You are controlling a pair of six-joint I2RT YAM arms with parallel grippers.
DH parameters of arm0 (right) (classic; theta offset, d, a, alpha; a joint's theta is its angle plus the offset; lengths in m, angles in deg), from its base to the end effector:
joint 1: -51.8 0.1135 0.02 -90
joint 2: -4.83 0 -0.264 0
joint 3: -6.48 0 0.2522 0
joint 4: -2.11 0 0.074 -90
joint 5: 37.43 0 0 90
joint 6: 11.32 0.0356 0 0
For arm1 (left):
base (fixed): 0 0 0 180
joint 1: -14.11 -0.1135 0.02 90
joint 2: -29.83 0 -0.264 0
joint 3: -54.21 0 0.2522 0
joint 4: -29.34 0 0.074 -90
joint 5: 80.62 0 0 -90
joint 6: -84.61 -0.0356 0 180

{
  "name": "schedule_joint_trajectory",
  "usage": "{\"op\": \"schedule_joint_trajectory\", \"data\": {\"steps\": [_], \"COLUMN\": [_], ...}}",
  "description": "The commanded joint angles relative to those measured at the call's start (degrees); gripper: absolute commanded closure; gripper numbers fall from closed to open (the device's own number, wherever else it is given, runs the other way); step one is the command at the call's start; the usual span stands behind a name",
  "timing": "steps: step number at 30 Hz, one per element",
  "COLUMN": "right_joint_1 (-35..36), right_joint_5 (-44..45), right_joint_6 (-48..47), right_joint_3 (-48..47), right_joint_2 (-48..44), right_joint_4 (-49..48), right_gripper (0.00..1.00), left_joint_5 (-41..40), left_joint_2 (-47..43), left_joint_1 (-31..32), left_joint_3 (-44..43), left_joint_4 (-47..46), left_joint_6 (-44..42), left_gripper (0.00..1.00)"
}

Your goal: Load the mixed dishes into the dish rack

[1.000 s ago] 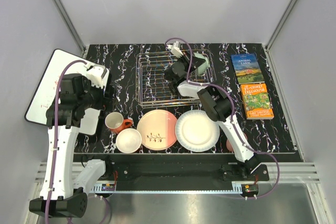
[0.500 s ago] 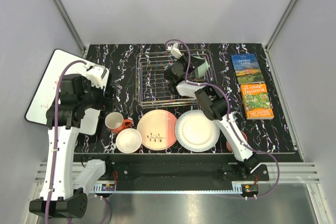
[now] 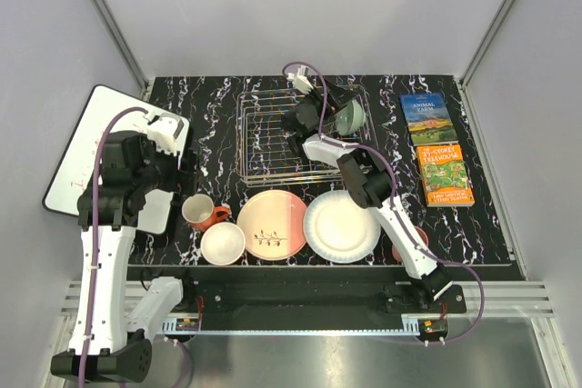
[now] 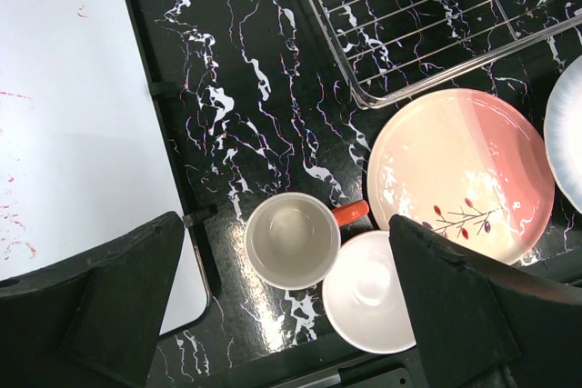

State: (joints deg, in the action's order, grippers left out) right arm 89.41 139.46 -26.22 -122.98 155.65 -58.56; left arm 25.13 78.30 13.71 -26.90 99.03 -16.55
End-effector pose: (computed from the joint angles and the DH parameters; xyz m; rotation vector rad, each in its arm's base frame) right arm 0.4527 0.3039 0.1985 -0.2412 1.7552 -1.5518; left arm 0.1438 -0.0087 0.3819 0.3556 2.1669 -0.1916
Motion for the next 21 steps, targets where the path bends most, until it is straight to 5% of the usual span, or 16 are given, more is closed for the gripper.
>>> {"op": "schedule_joint_trajectory", "data": {"steps": [1,13,16,18,20,21], "right_joint_1": [0.6,4.4,9.0,17.3,22.3,23.7], "right_joint_5": [10.8,11.2,10.0,1.4,-3.1,-3.4], "right_joint_6": [-2.5,-11.5,-14.4,-16.4,-7.8,2.0], "right_joint_3": [-2.1,0.4,-1.4,-2.7,-3.2,0.8], "right_joint_2": [-5.9,-30.8,-40.3,-49.2,-58.2,-61.6], "right_joint_4": [-16.7,-16.6,-16.6,-16.1,-9.8,8.6], "right_gripper": [0.09,0.0,0.0,0.0,0.0,0.0], "left_joint_5": [-0.7,-0.3,-3.2,-4.9,-5.7,-5.5], "left_joint_2": [-0.7,0.5,0.5,0.7,1.5,2.0], "left_joint_1": [0.1,0.1,0.1,0.1,0.1,0.1], "left_joint_3": [0.4,-1.4,-1.5,-1.6,-2.2,-2.5], "left_joint_4": [-2.5,-1.3,0.1,0.2,0.1,-0.1], "left_joint_6": [-0.6,-1.1,-3.5,-5.4,-6.9,-7.0], "left_gripper": [0.01,0.01,0.01,0.01,0.01,0.01]}}
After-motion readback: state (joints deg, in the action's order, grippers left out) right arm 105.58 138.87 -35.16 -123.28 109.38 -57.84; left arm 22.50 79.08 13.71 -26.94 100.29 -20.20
